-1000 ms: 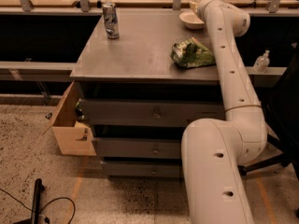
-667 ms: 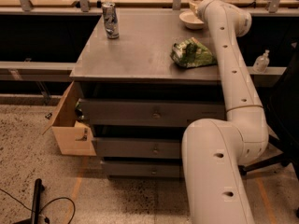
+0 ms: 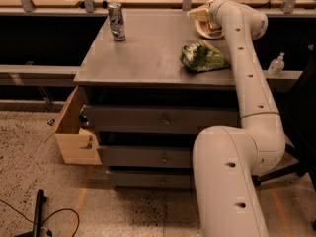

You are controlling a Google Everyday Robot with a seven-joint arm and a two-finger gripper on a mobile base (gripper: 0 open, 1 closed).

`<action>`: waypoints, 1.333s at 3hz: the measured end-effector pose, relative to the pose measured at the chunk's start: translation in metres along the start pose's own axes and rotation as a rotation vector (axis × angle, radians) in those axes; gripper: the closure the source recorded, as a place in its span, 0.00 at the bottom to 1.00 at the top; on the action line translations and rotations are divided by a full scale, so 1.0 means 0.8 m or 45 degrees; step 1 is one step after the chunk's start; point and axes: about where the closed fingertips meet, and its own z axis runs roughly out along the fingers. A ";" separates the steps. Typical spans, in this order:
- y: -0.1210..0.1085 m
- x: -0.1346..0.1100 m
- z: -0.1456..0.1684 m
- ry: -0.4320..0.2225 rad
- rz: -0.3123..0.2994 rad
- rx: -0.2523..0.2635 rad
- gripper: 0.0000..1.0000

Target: Place orange can into paper bowl

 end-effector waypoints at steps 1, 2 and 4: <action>0.001 0.000 -0.001 -0.003 -0.014 -0.010 0.00; 0.005 -0.002 -0.003 0.002 -0.027 -0.032 0.00; -0.038 -0.043 -0.065 0.042 -0.079 -0.097 0.00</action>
Offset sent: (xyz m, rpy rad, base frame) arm 0.1092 -0.0420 0.0469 -0.0350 0.0173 0.0469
